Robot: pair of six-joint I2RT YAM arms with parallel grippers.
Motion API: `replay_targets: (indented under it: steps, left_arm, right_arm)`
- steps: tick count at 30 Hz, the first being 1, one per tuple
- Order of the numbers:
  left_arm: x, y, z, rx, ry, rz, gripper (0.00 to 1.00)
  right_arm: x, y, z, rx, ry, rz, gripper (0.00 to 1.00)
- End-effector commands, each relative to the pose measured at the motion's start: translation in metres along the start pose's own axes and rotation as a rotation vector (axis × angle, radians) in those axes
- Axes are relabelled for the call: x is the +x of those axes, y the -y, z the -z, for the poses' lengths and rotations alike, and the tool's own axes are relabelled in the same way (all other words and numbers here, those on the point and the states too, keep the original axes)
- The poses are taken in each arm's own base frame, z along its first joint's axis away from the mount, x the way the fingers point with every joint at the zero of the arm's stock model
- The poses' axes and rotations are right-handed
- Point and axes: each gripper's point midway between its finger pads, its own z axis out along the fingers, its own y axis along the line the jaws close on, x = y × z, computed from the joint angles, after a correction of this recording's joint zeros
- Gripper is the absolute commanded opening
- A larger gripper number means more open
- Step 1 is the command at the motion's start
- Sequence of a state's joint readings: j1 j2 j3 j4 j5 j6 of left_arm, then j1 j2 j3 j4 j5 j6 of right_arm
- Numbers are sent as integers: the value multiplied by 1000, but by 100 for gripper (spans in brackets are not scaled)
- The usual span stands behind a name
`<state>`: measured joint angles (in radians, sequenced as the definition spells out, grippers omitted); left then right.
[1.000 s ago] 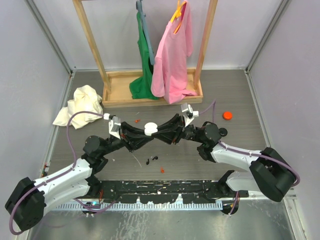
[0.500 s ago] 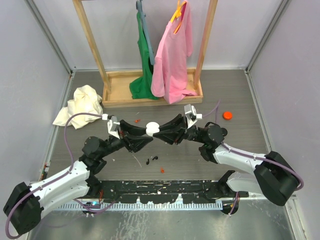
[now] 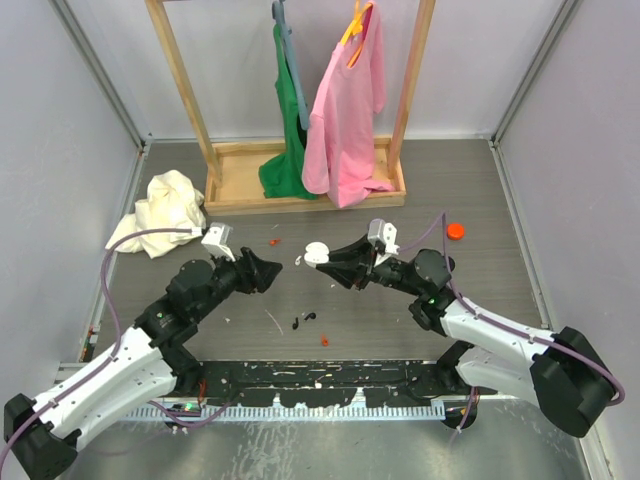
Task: Insert the wireless bluetooth earbuds into the charging case
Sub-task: Open the charging case, then pick up the earbud from the center of the board.
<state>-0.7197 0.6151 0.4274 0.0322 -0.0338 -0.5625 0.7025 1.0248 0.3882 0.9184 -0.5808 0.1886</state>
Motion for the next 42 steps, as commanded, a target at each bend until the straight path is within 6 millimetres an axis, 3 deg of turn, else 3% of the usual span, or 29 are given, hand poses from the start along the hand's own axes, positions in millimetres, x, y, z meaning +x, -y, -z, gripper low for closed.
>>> replay_targets:
  steps: [1, 7, 15, 27, 42]
  left_arm:
    - [8, -58, 16, -370, -47, 80, 64]
    - [21, -109, 48, -726, -74, 147, 63]
    - [27, -147, 74, -1000, -119, 116, 63]
    - [35, -185, 57, -1099, -164, 216, 54]
    - [52, -217, 35, -1139, -242, 247, 43]
  right_arm:
    - [4, 17, 7, 82, -14, 95, 1]
    - [19, 27, 18, 154, -31, 107, 1]
    - [34, 36, 27, 219, -5, 95, 1]
    - [50, 46, 30, 267, -33, 78, 1]
    - [54, 47, 29, 265, -51, 73, 1]
